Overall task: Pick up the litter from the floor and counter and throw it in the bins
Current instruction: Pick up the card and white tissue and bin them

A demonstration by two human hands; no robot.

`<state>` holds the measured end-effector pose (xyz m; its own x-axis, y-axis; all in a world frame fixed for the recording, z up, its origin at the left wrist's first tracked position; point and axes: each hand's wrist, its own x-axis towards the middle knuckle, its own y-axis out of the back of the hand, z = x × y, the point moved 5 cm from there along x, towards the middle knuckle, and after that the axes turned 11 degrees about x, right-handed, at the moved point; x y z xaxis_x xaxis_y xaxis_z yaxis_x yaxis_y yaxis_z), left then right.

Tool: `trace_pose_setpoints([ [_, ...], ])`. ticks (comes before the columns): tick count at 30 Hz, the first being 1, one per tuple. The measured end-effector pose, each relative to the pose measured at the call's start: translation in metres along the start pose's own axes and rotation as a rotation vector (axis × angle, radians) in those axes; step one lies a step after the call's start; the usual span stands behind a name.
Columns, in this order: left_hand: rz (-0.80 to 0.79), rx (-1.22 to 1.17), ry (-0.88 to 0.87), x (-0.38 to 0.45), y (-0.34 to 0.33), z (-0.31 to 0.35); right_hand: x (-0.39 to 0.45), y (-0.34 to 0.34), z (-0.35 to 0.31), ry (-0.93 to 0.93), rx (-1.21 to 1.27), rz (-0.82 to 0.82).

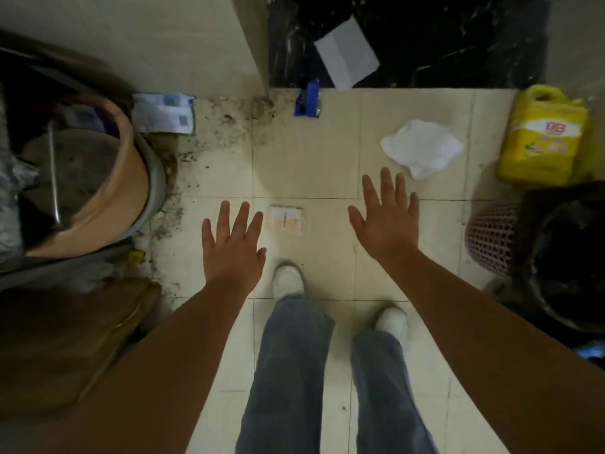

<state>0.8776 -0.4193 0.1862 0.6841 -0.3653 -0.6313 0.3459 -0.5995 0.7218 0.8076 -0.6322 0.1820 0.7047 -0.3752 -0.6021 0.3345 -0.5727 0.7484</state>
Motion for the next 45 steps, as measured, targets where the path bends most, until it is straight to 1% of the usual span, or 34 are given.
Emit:
trace_pose_setpoints([
  [3,-0.074,0.005,-0.043,0.04,-0.037,0.003,0.036,-0.038,-0.022,0.075,0.011,-0.016],
  [5,-0.123,-0.005,-0.066,0.067,-0.065,0.014,0.057,-0.068,-0.021,0.086,-0.006,-0.041],
  [11,-0.227,-0.083,-0.1,0.125,-0.156,0.064,0.106,-0.163,0.026,0.073,-0.055,-0.14],
  [13,-0.206,-0.122,-0.108,0.14,-0.181,0.079,0.116,-0.187,0.048,0.062,-0.047,-0.149],
  [16,-0.07,-0.074,-0.213,0.16,-0.201,0.105,0.129,-0.209,0.072,0.063,-0.005,-0.126],
  [18,-0.023,-0.071,-0.268,0.169,-0.208,0.123,0.136,-0.217,0.083,0.075,0.042,-0.103],
  [21,-0.03,-0.048,-0.253,0.18,-0.216,0.139,0.145,-0.222,0.094,0.094,0.121,-0.049],
  [23,-0.043,0.017,-0.25,0.186,-0.219,0.141,0.15,-0.218,0.099,0.109,0.177,0.018],
  [26,-0.084,0.131,-0.333,0.19,-0.218,0.142,0.154,-0.206,0.107,0.128,0.251,0.115],
  [29,-0.062,0.098,-0.323,0.194,-0.206,0.141,0.162,-0.193,0.124,0.1,0.272,0.154],
  [30,-0.015,0.049,-0.319,0.196,-0.195,0.142,0.167,-0.186,0.133,0.076,0.265,0.171],
  [34,0.306,-0.136,-0.402,0.214,-0.129,0.163,0.196,-0.15,0.174,-0.07,0.189,0.261],
  [35,0.345,-0.176,-0.405,0.222,-0.112,0.171,0.205,-0.139,0.184,-0.116,0.167,0.291],
  [37,0.415,-0.25,-0.415,0.239,-0.082,0.186,0.222,-0.121,0.201,-0.201,0.13,0.347],
  [40,0.482,-0.307,-0.432,0.258,-0.054,0.207,0.243,-0.109,0.218,-0.267,0.139,0.415],
  [43,0.498,-0.339,-0.459,0.266,-0.042,0.221,0.257,-0.105,0.242,-0.413,0.327,0.452],
  [45,0.496,-0.328,-0.467,0.265,-0.039,0.226,0.259,-0.103,0.254,-0.451,0.39,0.448],
])
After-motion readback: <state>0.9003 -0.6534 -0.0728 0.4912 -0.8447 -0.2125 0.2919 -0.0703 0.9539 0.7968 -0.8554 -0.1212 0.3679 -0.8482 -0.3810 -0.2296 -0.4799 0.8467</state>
